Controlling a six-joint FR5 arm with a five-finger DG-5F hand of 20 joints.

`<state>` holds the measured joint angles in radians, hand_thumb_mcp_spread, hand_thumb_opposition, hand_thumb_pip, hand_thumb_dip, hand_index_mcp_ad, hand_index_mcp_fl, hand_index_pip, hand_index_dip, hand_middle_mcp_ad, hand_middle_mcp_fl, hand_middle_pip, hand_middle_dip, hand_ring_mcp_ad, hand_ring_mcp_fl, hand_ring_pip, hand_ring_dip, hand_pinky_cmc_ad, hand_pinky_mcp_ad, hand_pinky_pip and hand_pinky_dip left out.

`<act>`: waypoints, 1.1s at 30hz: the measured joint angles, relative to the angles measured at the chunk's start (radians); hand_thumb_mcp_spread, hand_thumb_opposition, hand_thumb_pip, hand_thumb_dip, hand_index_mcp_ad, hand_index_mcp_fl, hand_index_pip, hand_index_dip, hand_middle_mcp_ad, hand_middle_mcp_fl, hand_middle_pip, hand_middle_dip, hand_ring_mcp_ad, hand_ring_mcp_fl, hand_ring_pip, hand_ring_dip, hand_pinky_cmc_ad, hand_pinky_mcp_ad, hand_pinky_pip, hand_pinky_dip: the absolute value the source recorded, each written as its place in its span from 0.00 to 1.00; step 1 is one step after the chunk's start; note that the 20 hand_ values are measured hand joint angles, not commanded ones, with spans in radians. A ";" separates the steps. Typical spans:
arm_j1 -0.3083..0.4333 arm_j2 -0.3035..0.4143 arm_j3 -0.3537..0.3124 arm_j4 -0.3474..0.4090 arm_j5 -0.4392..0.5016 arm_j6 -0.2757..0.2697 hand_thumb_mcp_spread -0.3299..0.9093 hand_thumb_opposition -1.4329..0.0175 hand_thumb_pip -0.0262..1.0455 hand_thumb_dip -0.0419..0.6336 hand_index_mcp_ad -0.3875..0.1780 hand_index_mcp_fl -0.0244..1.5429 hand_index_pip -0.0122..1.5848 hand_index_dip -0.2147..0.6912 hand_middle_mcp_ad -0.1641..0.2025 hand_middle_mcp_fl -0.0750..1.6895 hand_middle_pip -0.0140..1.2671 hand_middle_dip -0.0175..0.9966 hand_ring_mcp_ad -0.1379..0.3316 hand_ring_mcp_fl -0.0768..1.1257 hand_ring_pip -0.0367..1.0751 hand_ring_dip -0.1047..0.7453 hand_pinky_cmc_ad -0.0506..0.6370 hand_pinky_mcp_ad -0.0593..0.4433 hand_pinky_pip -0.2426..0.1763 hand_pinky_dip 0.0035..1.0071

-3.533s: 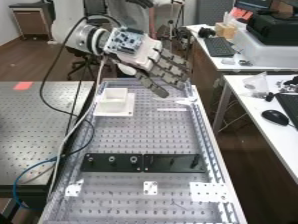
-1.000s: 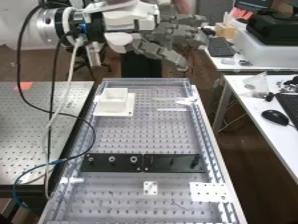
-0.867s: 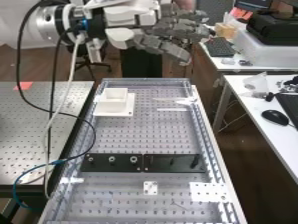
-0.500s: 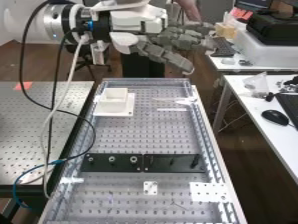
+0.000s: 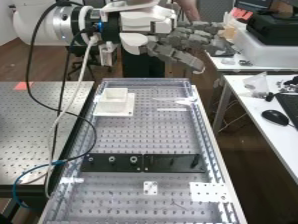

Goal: Grab the chopstick and place it in the clear container

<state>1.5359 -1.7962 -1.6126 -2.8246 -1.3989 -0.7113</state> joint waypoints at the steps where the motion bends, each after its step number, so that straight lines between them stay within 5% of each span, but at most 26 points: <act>1: -0.002 -0.001 0.001 0.000 -0.005 -0.001 0.28 0.48 0.62 0.11 0.53 0.03 0.04 0.33 0.65 0.07 0.12 0.22 0.55 0.06 0.12 0.24 0.64 0.80 0.43 0.17; 33: 0.000 0.002 -0.010 0.020 -0.021 0.006 0.28 0.47 0.62 0.11 0.53 0.03 0.04 0.30 0.65 0.07 0.12 0.22 0.58 0.06 0.12 0.24 0.64 0.79 0.40 0.17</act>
<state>1.5356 -1.7943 -1.6227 -2.8047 -1.4203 -0.7053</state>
